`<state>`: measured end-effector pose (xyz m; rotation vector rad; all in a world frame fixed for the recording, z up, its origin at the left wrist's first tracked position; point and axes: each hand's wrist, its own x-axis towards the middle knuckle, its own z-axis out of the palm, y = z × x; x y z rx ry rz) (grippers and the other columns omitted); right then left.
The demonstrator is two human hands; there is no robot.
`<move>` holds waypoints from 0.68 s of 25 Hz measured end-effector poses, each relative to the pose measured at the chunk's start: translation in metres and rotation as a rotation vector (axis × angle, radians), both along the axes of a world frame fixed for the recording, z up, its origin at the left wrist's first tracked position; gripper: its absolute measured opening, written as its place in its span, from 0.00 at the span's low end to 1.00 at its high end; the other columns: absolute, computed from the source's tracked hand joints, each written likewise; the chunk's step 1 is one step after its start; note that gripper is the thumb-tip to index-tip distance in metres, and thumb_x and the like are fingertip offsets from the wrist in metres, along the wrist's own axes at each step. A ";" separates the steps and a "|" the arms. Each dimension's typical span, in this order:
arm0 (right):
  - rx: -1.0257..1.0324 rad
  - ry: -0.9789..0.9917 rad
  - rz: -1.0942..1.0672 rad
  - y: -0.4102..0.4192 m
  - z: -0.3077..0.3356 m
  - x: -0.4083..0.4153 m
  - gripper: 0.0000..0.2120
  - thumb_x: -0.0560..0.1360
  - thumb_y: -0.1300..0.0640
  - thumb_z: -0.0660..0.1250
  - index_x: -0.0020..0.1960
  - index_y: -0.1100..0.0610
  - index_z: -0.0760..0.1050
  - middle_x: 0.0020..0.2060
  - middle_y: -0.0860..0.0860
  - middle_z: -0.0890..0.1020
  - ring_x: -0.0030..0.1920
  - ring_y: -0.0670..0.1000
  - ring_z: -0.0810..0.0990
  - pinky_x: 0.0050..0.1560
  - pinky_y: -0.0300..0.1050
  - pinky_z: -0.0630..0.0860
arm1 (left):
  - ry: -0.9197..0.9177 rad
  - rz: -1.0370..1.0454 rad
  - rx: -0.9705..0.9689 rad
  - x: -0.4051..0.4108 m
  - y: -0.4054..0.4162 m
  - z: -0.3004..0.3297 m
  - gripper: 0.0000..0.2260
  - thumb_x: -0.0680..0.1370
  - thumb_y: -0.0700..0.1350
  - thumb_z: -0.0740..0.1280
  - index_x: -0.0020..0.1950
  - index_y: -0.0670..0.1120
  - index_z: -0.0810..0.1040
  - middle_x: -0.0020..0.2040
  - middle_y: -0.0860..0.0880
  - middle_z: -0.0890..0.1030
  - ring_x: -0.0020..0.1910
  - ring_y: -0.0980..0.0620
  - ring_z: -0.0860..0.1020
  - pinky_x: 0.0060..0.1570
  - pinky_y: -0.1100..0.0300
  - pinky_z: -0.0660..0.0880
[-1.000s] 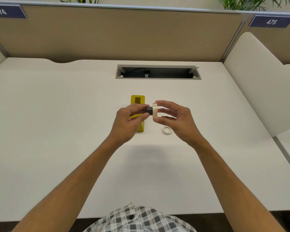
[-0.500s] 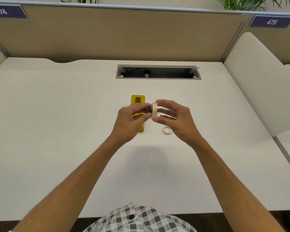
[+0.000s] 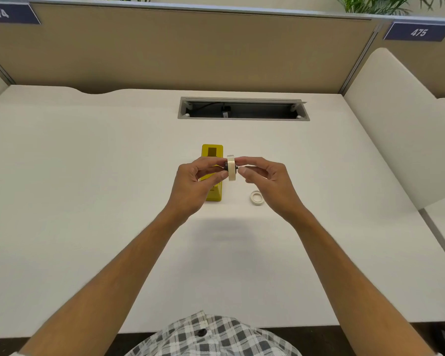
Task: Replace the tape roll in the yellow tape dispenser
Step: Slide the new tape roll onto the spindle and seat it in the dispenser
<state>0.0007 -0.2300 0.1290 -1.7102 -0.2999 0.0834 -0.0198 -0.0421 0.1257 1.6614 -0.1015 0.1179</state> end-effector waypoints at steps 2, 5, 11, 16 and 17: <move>-0.035 -0.030 0.010 0.003 0.000 0.004 0.10 0.77 0.60 0.70 0.58 0.55 0.82 0.51 0.49 0.86 0.51 0.46 0.84 0.52 0.38 0.78 | -0.004 -0.004 0.010 0.002 0.002 0.000 0.12 0.75 0.38 0.71 0.56 0.51 0.83 0.54 0.51 0.84 0.53 0.56 0.83 0.53 0.60 0.79; -0.096 -0.049 0.017 0.007 -0.002 0.010 0.10 0.76 0.59 0.71 0.57 0.55 0.82 0.49 0.48 0.86 0.50 0.45 0.85 0.51 0.36 0.79 | -0.014 -0.009 0.029 0.006 0.006 -0.001 0.12 0.75 0.38 0.71 0.57 0.49 0.83 0.54 0.50 0.84 0.53 0.57 0.83 0.50 0.65 0.78; -0.251 -0.066 0.058 0.014 -0.005 0.031 0.11 0.73 0.55 0.75 0.55 0.54 0.83 0.47 0.49 0.87 0.49 0.45 0.85 0.54 0.47 0.82 | 0.005 -0.008 0.063 0.019 0.018 -0.009 0.12 0.74 0.35 0.71 0.56 0.46 0.83 0.54 0.45 0.84 0.51 0.54 0.84 0.49 0.64 0.79; -0.379 -0.094 0.107 0.025 -0.014 0.057 0.11 0.72 0.57 0.75 0.54 0.55 0.84 0.44 0.48 0.86 0.46 0.44 0.85 0.52 0.51 0.82 | 0.040 -0.004 0.112 0.035 0.029 -0.022 0.13 0.75 0.34 0.70 0.58 0.42 0.82 0.54 0.46 0.84 0.53 0.53 0.84 0.54 0.60 0.79; -0.380 -0.090 0.111 0.028 -0.016 0.062 0.10 0.72 0.57 0.75 0.53 0.55 0.84 0.43 0.47 0.86 0.46 0.44 0.84 0.51 0.51 0.82 | 0.050 0.004 0.122 0.038 0.030 -0.024 0.13 0.75 0.34 0.70 0.59 0.42 0.81 0.54 0.46 0.84 0.54 0.53 0.83 0.56 0.58 0.79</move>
